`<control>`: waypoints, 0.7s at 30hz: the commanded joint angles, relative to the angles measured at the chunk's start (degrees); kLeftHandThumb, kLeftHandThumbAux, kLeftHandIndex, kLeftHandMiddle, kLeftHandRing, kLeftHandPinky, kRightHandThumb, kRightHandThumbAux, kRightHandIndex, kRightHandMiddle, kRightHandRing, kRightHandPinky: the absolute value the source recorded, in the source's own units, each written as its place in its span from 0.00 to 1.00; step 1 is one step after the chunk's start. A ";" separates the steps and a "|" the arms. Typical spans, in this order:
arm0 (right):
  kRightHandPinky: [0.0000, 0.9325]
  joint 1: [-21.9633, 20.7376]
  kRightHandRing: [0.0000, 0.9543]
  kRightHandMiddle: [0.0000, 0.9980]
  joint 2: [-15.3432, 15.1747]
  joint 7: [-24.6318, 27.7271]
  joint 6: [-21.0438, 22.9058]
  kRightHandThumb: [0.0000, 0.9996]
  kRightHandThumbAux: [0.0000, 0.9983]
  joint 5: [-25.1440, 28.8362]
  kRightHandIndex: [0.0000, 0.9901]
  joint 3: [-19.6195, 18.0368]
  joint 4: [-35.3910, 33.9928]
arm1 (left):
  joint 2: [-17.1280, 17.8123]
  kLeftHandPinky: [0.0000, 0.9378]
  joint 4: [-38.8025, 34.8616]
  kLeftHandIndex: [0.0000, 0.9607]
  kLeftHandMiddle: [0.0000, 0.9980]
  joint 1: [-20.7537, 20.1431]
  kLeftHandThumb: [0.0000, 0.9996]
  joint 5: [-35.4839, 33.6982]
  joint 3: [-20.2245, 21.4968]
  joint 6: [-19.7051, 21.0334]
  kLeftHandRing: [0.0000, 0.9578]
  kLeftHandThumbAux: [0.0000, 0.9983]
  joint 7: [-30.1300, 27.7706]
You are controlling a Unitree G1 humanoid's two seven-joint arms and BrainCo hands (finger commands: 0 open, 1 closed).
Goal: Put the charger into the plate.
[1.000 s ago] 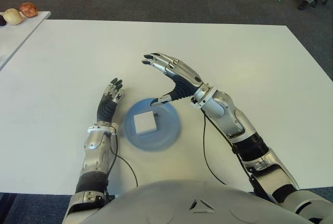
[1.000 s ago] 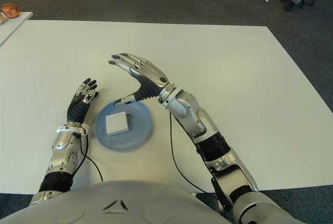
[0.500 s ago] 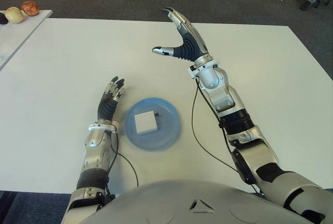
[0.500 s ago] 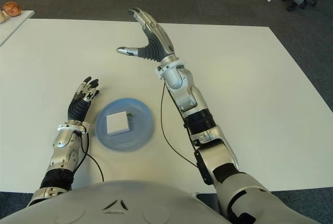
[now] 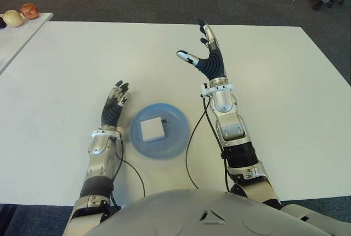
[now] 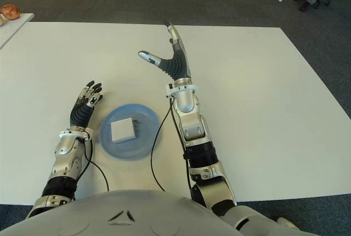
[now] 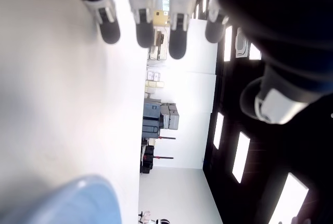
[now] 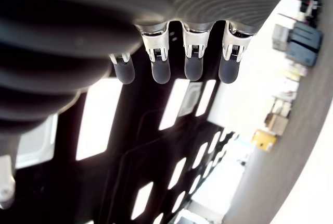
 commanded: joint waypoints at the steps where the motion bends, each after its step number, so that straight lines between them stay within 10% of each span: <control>1: 0.00 1.20 0.00 0.00 2.37 -1.92 -0.76 0.05 0.57 3.06 0.00 -1.10 4.09 | -0.47 0.00 4.10 0.01 0.13 2.83 0.00 1.12 -0.12 3.52 0.09 0.54 0.91; 21: 0.01 5.67 0.00 0.01 2.84 -1.59 -17.51 0.00 0.79 17.89 0.01 -6.56 27.43 | -0.53 0.00 4.18 0.01 0.12 2.94 0.00 1.16 0.10 3.14 0.08 0.54 0.85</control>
